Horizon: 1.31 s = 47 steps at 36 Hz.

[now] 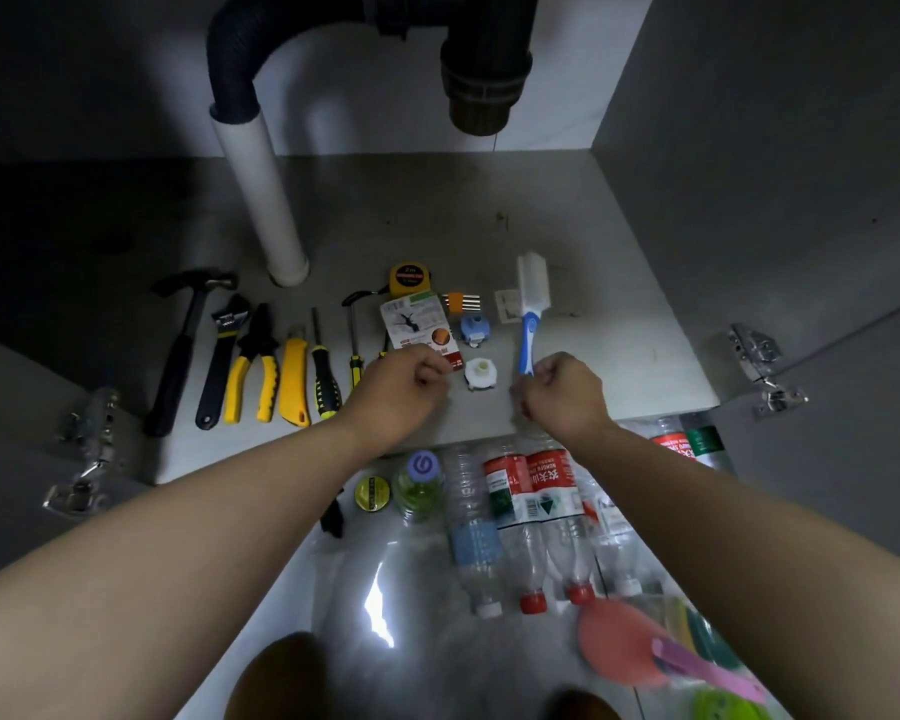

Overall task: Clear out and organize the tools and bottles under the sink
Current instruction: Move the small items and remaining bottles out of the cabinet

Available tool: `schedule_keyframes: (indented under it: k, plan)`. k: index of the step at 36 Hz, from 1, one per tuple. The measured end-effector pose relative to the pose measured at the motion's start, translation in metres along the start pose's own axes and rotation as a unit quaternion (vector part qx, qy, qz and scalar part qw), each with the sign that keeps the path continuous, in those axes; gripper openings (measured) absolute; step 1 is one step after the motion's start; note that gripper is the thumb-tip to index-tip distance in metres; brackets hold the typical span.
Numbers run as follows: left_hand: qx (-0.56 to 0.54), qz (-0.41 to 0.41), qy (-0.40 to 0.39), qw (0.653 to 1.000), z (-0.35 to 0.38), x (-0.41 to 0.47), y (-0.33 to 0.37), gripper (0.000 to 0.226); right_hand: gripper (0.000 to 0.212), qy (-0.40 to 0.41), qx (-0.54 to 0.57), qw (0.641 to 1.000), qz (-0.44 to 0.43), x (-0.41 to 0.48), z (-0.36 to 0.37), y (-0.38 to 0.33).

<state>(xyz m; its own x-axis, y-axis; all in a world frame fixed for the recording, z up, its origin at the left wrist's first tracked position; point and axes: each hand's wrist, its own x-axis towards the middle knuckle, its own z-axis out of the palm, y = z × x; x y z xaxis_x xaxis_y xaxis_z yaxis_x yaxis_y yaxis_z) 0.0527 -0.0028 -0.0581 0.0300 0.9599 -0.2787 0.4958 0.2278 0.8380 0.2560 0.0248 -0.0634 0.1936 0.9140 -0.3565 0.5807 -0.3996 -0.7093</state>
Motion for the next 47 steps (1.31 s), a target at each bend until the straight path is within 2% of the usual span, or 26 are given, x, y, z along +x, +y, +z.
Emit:
schedule_keyframes:
  k: [5, 8, 12, 15, 19, 23, 25, 29, 31, 37, 40, 47]
  plan:
    - [-0.154, -0.056, 0.01, 0.986, 0.001, 0.0, 0.022, 0.047, 0.013, -0.106, 0.094, 0.989, -0.05, -0.025, 0.01, -0.022]
    - [-0.254, -0.064, 0.008, 0.965, -0.003, -0.006, 0.032, 0.04, 0.012, -0.179, 0.09, 0.975, -0.096, -0.037, 0.017, -0.03]
    - [-0.314, -0.074, 0.062, 0.945, -0.021, -0.012, 0.032, 0.029, 0.016, -0.258, 0.084, 0.952, -0.14, -0.052, 0.025, -0.044]
    - [-0.335, -0.087, 0.065, 0.936, -0.045, -0.025, 0.02, 0.021, 0.015, -0.256, 0.06, 0.948, -0.178, -0.059, 0.03, -0.053]
    - [-0.279, -0.116, 0.04, 0.952, -0.069, -0.059, -0.02, 0.017, 0.008, -0.207, -0.013, 0.946, -0.25, -0.064, 0.03, -0.06]
    - [-0.193, -0.168, -0.014, 0.967, -0.074, -0.109, -0.076, 0.013, 0.009, -0.209, -0.024, 0.945, -0.25, -0.066, 0.033, -0.059]
    - [-0.117, -0.182, -0.02, 0.976, -0.071, -0.131, -0.104, 0.012, 0.01, -0.211, -0.035, 0.945, -0.249, -0.066, 0.036, -0.056]
    - [-0.016, -0.225, -0.021, 0.974, -0.062, -0.156, -0.154, 0.009, 0.013, -0.185, -0.06, 0.948, -0.253, -0.062, 0.039, -0.048]
    - [0.031, -0.247, -0.016, 0.968, -0.059, -0.159, -0.172, 0.005, 0.012, -0.168, -0.085, 0.948, -0.258, -0.057, 0.042, -0.042]
    - [0.13, -0.253, 0.046, 0.957, -0.053, -0.144, -0.199, 0.025, 0.016, -0.124, -0.127, 0.952, -0.251, -0.044, 0.05, -0.025]
    - [0.154, -0.248, 0.081, 0.953, -0.051, -0.133, -0.205, 0.03, 0.016, -0.112, -0.134, 0.954, -0.246, -0.04, 0.051, -0.017]
    - [0.198, -0.246, 0.098, 0.944, -0.038, -0.126, -0.215, 0.042, 0.016, -0.091, -0.146, 0.956, -0.239, -0.034, 0.053, -0.003]
